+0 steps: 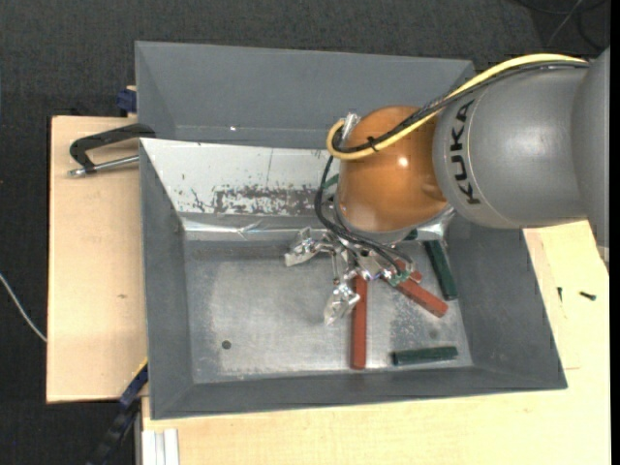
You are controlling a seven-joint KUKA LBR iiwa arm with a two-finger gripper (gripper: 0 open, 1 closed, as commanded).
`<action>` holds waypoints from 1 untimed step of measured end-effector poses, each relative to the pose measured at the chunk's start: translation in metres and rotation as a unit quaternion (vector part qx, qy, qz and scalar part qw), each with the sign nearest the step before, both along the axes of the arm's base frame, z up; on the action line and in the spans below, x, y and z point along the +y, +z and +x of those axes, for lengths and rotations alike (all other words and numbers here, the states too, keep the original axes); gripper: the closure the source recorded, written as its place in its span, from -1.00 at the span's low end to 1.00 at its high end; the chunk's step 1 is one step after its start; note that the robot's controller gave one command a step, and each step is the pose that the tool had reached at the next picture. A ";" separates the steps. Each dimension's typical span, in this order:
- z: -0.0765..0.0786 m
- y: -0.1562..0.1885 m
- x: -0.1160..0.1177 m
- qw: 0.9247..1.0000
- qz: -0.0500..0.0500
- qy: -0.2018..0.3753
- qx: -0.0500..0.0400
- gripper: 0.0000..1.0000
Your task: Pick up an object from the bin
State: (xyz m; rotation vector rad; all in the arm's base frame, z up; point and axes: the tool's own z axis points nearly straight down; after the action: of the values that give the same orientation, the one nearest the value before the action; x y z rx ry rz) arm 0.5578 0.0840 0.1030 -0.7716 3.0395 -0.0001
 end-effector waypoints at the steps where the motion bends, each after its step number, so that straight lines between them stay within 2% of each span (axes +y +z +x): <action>1: -0.008 0.000 -0.026 0.984 0.000 0.176 0.002 -1.00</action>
Offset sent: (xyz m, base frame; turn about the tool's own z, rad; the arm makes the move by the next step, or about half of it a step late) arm 0.0088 -0.0534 -0.0033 -0.3072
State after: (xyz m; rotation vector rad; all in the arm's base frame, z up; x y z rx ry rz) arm 0.5497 0.0578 0.1027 -1.2953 2.8605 0.0020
